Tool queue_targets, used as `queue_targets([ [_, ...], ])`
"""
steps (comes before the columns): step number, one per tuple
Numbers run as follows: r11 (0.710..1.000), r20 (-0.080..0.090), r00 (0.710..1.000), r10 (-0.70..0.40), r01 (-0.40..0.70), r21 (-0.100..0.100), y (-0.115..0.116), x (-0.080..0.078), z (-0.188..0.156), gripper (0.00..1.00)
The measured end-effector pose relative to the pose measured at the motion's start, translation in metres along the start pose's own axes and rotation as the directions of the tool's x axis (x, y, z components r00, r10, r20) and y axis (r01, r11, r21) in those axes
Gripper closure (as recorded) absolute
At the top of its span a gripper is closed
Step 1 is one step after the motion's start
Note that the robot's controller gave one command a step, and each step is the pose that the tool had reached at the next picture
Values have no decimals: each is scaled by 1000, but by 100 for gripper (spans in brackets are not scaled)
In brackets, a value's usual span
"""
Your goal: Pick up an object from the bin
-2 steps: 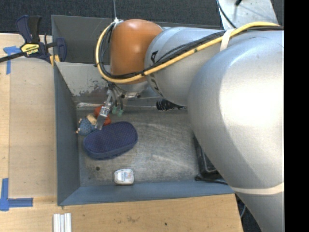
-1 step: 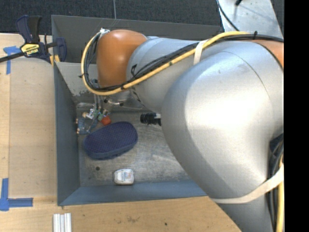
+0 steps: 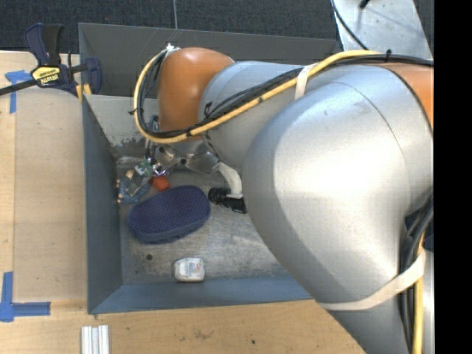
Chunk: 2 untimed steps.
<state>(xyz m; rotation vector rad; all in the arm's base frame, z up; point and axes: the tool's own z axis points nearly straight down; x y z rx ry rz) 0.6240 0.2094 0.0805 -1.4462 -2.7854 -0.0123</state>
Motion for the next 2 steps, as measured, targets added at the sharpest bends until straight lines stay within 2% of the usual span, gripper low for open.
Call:
queue_targets([
  [1,1000,-5,1000,-2,2,-8,3,4,-2,100],
  [2,1000,9,1000,-7,7,-5,6,4,-109,100],
])
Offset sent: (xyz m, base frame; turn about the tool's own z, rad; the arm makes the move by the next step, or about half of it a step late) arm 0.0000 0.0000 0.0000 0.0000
